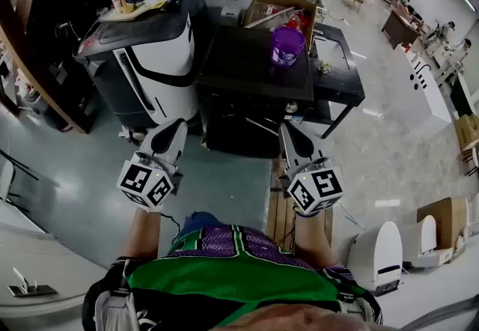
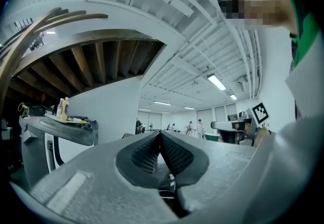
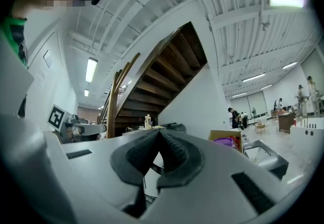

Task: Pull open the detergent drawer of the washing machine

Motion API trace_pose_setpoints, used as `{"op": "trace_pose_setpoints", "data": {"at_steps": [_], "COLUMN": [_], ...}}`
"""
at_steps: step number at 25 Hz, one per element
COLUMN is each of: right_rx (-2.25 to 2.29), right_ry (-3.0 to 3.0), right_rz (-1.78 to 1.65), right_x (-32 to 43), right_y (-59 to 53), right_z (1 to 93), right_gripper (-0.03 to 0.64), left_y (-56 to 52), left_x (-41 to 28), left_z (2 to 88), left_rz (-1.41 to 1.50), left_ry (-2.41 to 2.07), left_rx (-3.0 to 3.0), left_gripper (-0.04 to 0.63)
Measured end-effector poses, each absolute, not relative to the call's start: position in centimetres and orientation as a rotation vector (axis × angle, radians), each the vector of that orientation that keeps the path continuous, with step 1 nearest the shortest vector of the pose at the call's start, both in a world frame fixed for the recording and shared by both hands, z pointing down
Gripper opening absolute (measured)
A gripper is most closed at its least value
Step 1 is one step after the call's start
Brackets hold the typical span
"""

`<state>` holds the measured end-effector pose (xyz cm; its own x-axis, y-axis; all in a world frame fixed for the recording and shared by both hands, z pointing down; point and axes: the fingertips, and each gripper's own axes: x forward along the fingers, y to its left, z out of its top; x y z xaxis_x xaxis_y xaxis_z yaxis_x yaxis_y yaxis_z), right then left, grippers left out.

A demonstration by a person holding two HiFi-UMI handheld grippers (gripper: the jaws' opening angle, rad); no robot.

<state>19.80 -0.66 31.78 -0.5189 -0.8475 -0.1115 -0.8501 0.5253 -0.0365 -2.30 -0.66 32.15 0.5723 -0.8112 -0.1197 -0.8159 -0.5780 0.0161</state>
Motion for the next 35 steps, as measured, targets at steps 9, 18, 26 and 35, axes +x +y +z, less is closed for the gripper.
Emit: {"op": "trace_pose_setpoints", "data": {"at_steps": [9,18,26,35], "right_rx": [-1.364,-1.347,-1.327,-1.366], "right_ry": [2.703,2.741,2.789,2.792], "right_rz": [-0.012,-0.048,-0.024,-0.003], "right_x": [16.6,11.4,6.3,3.2], "right_y": [-2.5,-7.0,-10.5,-12.8], "right_z": [32.4,32.7,31.8,31.9], "right_gripper": [-0.002,-0.002,0.0,0.0], "left_y": [-2.3,-5.8,-8.9,-11.1], "left_x": [-4.3,-9.6,-13.9,-16.6], "left_z": [32.6,32.7,32.3,32.4], "left_rz": [0.166,0.162,0.154,0.159], "left_ry": [1.448,1.518,1.543,1.504], "left_rx": [-2.753,-2.742,-2.719,-2.739], "left_gripper": [0.017,0.017,0.017,0.017]}}
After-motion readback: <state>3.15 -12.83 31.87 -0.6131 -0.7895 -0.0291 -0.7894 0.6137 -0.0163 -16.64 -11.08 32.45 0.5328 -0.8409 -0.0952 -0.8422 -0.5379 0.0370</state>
